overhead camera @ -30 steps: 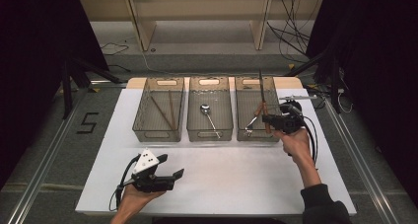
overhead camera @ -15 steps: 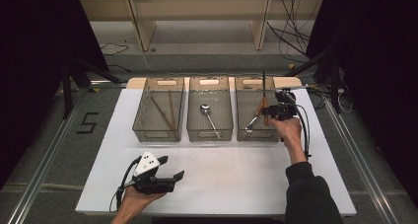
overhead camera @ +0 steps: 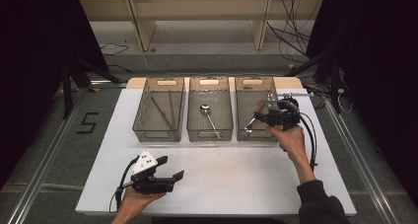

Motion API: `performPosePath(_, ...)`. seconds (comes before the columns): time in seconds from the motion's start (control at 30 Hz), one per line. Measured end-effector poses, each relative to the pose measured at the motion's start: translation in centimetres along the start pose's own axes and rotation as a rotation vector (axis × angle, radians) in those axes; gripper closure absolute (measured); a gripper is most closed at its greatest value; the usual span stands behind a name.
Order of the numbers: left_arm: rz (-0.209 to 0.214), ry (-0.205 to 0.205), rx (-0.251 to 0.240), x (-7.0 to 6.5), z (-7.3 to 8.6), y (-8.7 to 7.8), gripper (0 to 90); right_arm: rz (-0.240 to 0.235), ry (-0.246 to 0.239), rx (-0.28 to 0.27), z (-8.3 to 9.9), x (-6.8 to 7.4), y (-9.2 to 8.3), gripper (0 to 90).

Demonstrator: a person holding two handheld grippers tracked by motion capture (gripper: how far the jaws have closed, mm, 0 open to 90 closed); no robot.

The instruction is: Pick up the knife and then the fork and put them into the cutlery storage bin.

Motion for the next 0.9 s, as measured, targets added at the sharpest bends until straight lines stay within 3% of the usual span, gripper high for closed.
performPosePath(0.1, 0.009, -0.015, -0.004, 0.2, 0.0, -0.1, 19.4, -0.032, -0.096, -0.041, 2.4, 1.9, -1.2, 30.2)
performPosePath(0.2, 0.017, -0.027, -0.003, 0.4, 0.1, -0.2, 19.1, -0.075, -0.145, -0.09, 4.7, 3.2, -2.3, 29.0)
performPosePath(0.47, 0.025, -0.037, -0.005, 0.6, 0.2, -0.4, 18.6, -0.161, -0.194, -0.192, 10.5, 5.4, -4.6, 25.1)
performPosePath(0.63, 0.034, -0.04, -0.005, 0.6, 0.2, -0.4, 18.2, -0.169, -0.215, -0.212, 13.8, 5.9, -5.0, 23.4)
performPosePath(0.9, 0.031, -0.031, 0.005, 0.6, 0.3, -0.3, 17.8, -0.147, -0.252, -0.237, 15.4, 6.1, -5.0, 23.3)
Point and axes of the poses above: each handheld gripper's, and its own axes: y roughly forward along the jaws, z roughly out of its underside, x roughly to its left, the point moved 5 cm from there along y, roughly forward along the jaws, and after that the axes turned 13 degrees about x, right-handed, at the moved point
